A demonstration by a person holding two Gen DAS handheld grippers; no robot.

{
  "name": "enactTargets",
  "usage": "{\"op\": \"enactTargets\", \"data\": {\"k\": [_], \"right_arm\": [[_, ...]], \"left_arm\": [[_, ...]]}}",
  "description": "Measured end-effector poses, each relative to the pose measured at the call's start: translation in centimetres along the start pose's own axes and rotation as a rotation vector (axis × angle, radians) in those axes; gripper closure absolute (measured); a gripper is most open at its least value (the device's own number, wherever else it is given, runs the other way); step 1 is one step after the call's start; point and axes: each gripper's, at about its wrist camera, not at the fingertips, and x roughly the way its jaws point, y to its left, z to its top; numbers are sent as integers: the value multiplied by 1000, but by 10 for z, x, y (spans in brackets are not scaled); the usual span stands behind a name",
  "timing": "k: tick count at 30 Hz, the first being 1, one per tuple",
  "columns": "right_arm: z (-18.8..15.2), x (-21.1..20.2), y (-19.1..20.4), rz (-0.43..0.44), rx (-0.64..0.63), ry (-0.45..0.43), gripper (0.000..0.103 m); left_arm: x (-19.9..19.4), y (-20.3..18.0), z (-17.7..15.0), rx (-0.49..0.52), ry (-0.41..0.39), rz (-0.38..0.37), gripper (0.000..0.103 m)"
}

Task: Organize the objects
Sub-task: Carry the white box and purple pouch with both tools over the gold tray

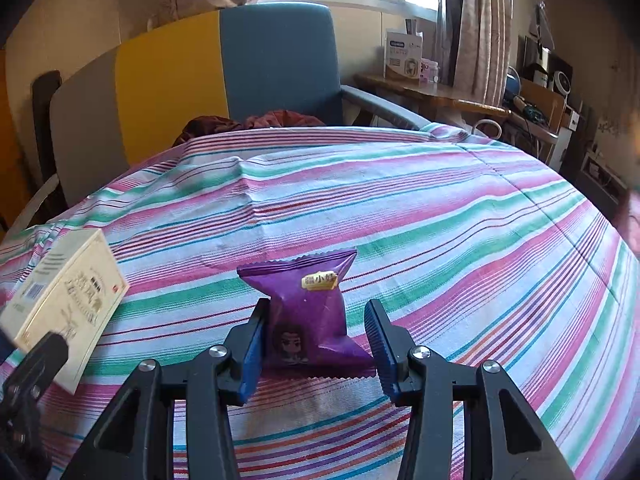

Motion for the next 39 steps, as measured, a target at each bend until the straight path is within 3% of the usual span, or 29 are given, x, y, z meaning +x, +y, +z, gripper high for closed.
{"op": "enactTargets", "data": {"k": [11,22,29,39], "right_arm": [[-1,-15,20,2,-97,-74,55],[-4,-21,30,-17,-148,-103,55],[-5,-24,39,-40,-195,-117,55],[-9,-27,54,-60,-270,-126,55]], "left_arm": [[-45,-3,-20,11,-63,-17,53],[-120,16,-33,-77,-103,-113,53],[-157,68,-39,-184,-116,-67,53],[-182,185,-50,-355,-92,68,53]]}}
